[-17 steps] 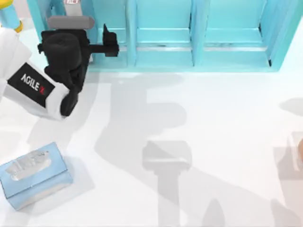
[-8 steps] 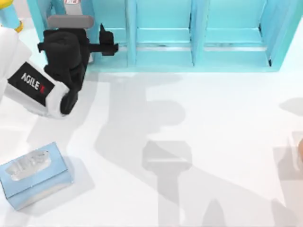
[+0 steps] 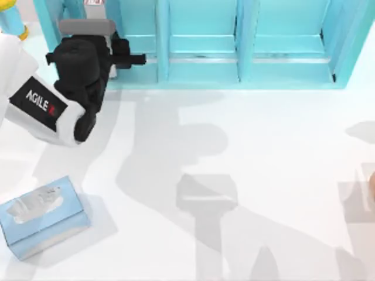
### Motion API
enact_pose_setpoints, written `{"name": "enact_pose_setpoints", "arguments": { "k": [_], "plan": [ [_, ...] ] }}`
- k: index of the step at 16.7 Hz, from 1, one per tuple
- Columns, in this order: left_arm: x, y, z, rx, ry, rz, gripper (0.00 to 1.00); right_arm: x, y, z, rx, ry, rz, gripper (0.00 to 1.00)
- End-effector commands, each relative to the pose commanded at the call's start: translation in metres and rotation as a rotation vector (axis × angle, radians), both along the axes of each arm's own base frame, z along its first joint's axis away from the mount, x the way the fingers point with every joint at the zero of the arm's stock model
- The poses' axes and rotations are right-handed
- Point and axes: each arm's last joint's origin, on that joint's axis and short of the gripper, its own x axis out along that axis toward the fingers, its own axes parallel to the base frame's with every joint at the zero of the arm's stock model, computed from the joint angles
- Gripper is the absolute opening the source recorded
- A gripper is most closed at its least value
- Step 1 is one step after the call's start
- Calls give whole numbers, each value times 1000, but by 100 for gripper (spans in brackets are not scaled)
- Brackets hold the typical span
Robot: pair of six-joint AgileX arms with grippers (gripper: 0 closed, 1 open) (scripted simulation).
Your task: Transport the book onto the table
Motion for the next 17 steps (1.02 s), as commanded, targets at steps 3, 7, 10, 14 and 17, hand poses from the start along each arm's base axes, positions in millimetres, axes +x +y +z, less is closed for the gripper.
{"name": "enact_pose_setpoints", "arguments": {
  "k": [3,7,10,14,17],
  "plan": [
    [0,0,0,0,0,0,0,0,0,0,0,0,0,100],
    [0,0,0,0,0,0,0,0,0,0,0,0,0,100],
    [-1,-2,1,1,-1,-5,0,0,0,0,0,0,0,100],
    [-8,-5,16,6,15,-3,0,0,0,0,0,0,0,100],
    [-28,-10,52,15,31,2,0,0,0,0,0,0,0,100]
  ]
}}
